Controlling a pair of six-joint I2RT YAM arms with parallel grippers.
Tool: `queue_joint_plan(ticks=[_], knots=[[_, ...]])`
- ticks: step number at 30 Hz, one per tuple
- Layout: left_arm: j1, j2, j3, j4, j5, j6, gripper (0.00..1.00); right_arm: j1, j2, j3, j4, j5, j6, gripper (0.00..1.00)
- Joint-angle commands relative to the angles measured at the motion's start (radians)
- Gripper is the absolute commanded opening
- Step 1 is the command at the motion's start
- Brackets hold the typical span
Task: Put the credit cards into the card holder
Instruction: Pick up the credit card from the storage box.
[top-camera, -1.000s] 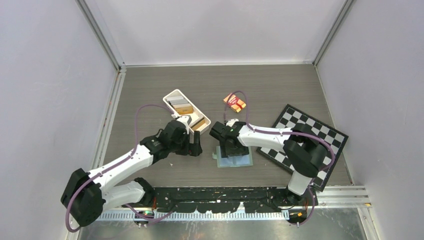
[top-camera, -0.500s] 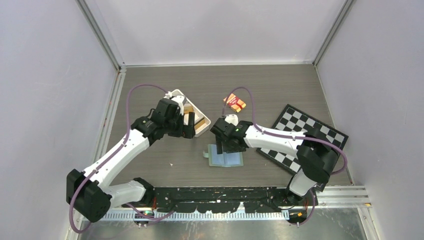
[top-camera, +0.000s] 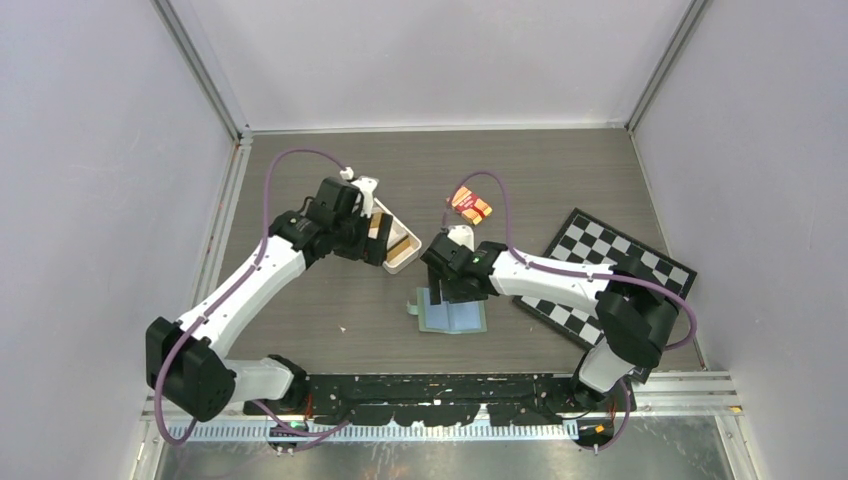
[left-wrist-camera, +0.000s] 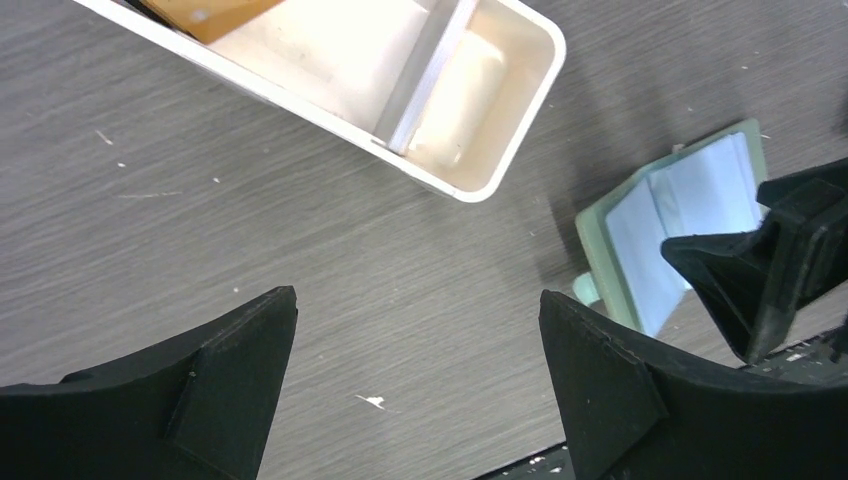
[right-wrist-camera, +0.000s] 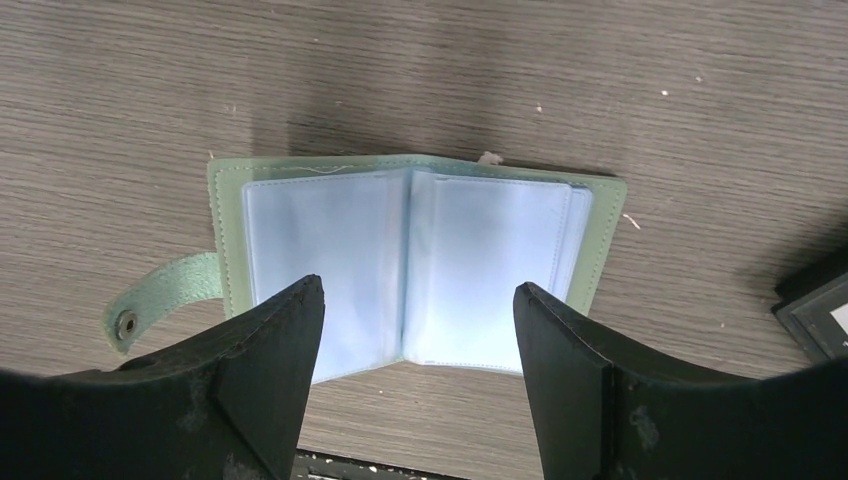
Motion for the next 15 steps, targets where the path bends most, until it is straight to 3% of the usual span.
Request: queue_joint_plan(ticks=[1,5,10,15], knots=[[0.033,0.029,0.046,0.019,-0.042,0.111,0.93,-0.011,-0.052,-0.01,0.066,-0.01,-0.015,0.75],[0.057,0.095,0.082,0.061,-0.017,0.185,0.89,-0.041,-0.092,-0.051,0.136,-0.063,-0.04,0.75],[0.058,0.225,0.175,0.081,0.113,0.193,0.8,-0.1,-0.108,-0.113,0.242,-0.191,-0.07,0.75],[0.058,0.384,0.27,0.073,0.106,0.214,0.74,-0.137,-0.131,-0.161,0.304,-0.247,-0.086,0.75]])
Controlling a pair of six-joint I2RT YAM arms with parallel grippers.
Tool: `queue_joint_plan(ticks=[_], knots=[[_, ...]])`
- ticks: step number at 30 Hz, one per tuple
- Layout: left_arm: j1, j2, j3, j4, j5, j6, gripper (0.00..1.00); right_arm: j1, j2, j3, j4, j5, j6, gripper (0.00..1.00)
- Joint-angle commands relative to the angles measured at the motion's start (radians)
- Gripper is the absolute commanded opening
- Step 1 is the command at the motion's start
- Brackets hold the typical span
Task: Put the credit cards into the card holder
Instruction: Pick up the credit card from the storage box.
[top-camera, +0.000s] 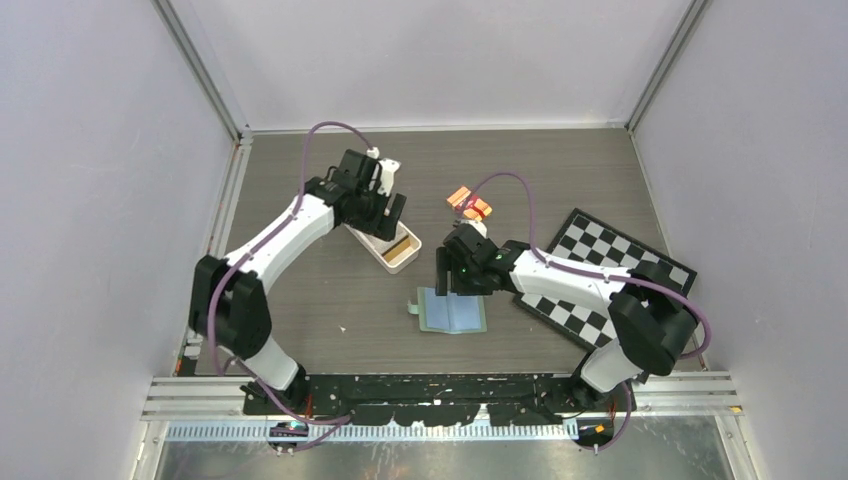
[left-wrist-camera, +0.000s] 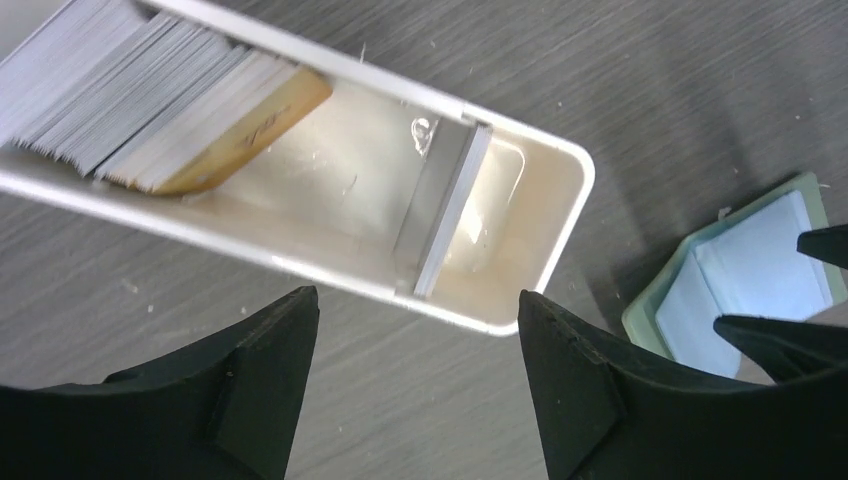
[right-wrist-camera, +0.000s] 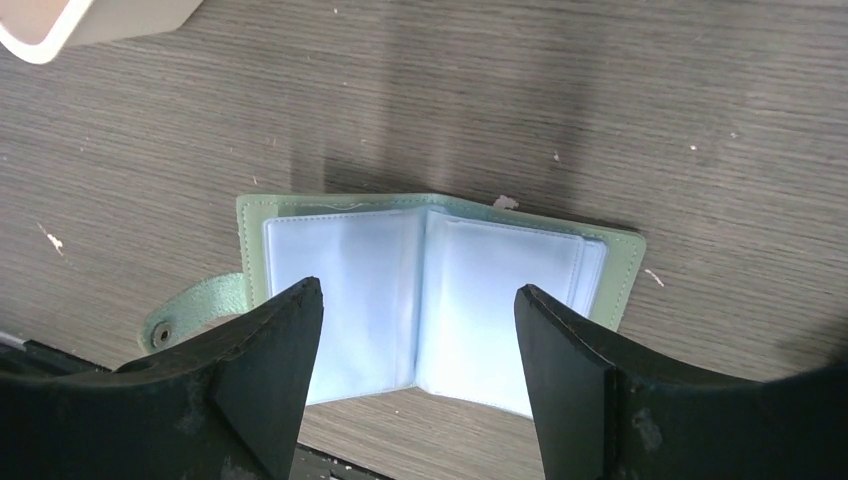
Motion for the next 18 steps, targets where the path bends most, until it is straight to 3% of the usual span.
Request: queue_joint_plan(ticks=[1,13,18], knots=[[0.002,0.103,0.09,0.034,0.049,0.044,0.74,-0.027,-0.057,-0.044,0.114,-0.088,-0.03,0.75],[0.002,0.322,0.173,0.039,0.111,0.078,0.65,-0.065,-0.046,-0.093,0.206,-0.194,-0.018,0.75],[0.002,0.34,0.166,0.037,0.15,0.068,0.55,-0.072,-0.031,-0.097,0.218,-0.204,-0.012,0.74]])
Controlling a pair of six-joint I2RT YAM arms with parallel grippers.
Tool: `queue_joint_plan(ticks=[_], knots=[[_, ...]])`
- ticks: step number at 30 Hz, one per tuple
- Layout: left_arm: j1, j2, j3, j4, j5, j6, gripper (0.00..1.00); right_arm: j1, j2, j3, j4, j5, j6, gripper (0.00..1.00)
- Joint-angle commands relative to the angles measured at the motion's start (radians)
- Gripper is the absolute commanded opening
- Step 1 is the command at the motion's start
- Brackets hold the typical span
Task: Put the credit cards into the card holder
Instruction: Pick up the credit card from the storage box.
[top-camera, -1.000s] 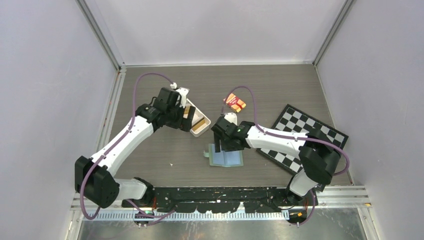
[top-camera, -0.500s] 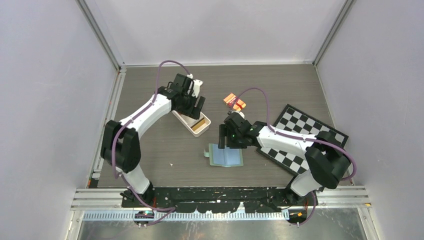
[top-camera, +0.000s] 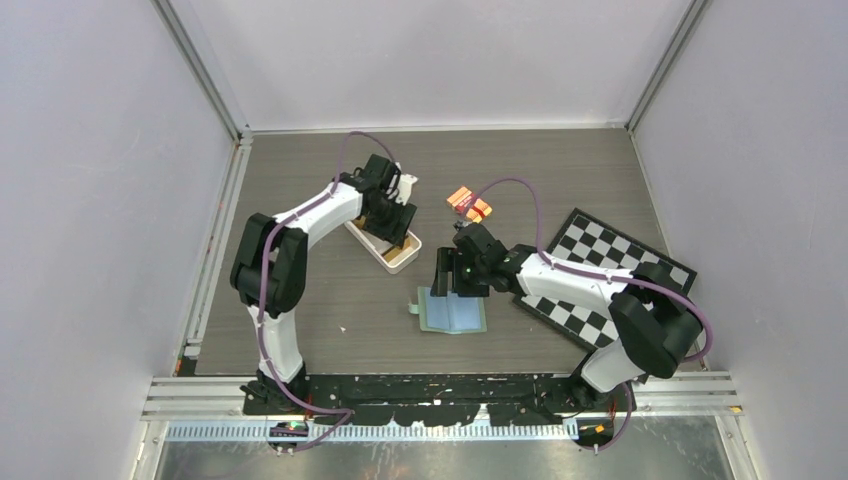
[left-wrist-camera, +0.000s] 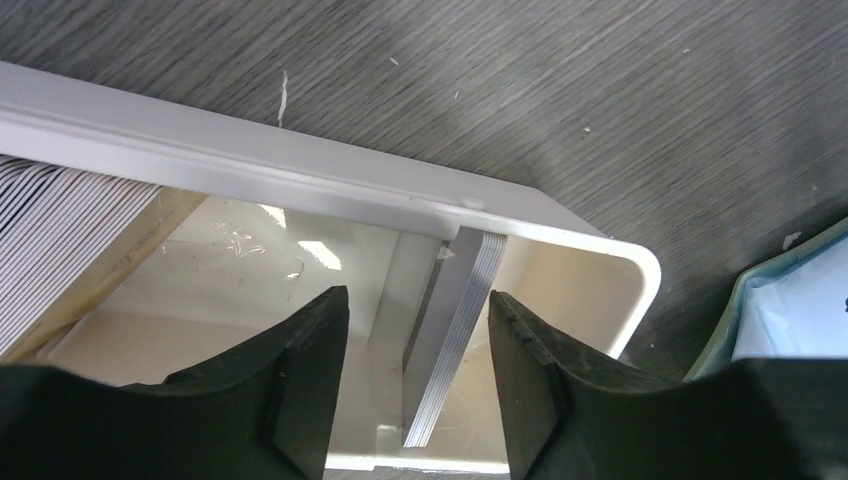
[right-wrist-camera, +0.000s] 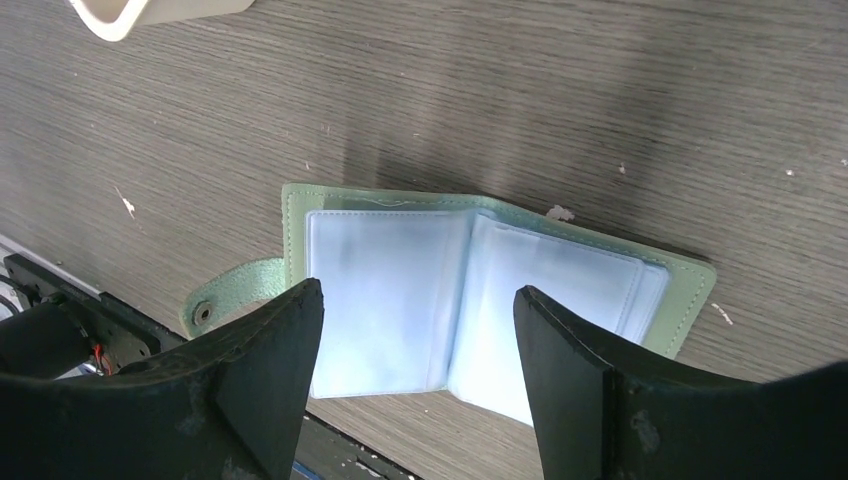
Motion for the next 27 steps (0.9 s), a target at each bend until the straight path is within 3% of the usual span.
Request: queue_joint_plan(ticks=[1,5,27], knots=[[0.002,-0.004,0.033,0.011,0.063,0.008,0.52,-0.011,-0.004,-0.001,0.057,-0.029,0.003,0.74],[0.002,-0.006,0.032,-0.012,0.098,0.006,0.46,-0.012,0.013,0.003,0.063,-0.038,0.011,0.73],[0.002,-0.06,0.036,-0.062,0.152,0.003,0.43,-0.014,0.047,0.005,0.067,-0.04,0.03,0.7]])
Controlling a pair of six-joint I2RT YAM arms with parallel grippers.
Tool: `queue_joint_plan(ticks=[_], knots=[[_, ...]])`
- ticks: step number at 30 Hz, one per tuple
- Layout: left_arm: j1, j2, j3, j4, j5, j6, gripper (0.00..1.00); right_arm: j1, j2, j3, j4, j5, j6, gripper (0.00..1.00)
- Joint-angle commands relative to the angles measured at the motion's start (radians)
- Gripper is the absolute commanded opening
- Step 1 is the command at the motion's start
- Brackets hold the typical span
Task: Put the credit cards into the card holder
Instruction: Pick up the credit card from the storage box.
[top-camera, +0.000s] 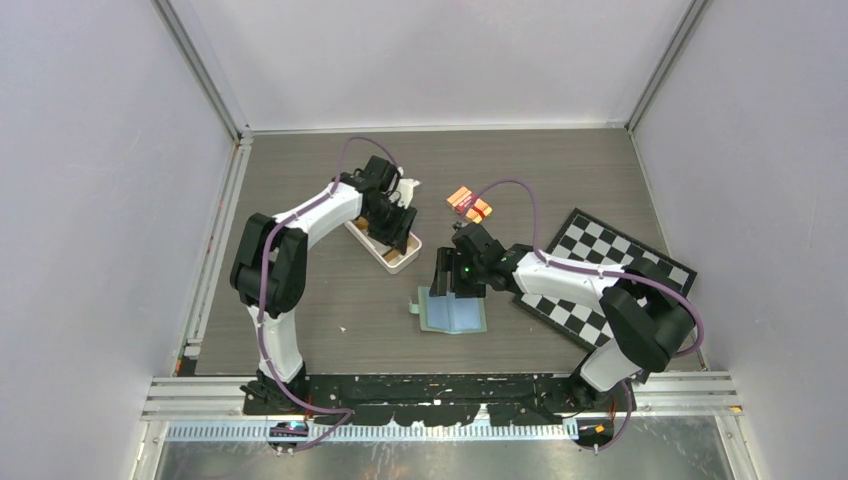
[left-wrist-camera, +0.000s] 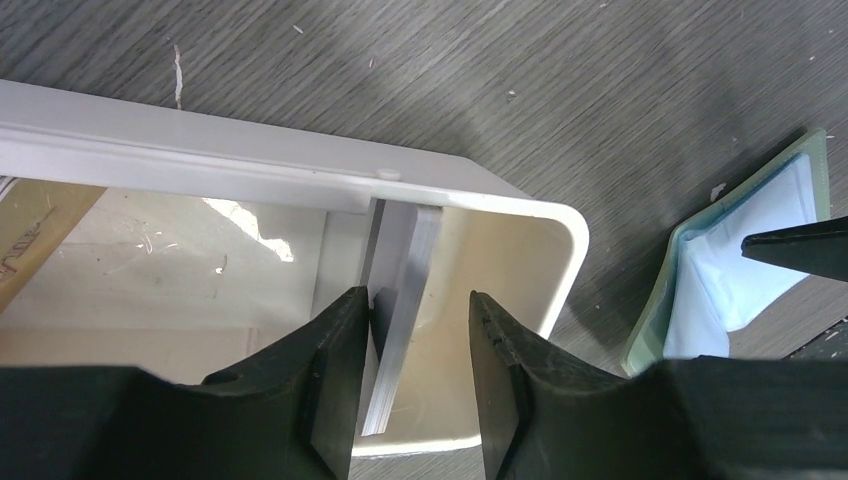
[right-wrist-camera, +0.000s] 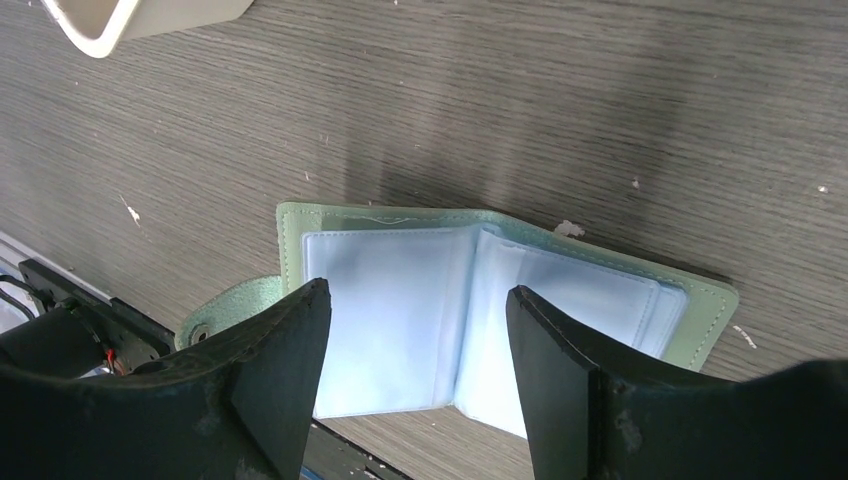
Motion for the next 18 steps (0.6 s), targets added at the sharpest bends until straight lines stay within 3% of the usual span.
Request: queue_joint_plan(ticks=[1,18], knots=[[0.002,-0.065,0.039,-0.019,0.023,0.0,0.42,-0.004,0.008,0.008,0.029,-0.007,0.012,0.69],[0.002,-0.09,0.037,-0.016,0.053,0.0,0.38,-0.004,0.031,0.013,0.032,-0.011,0.016,0.69]])
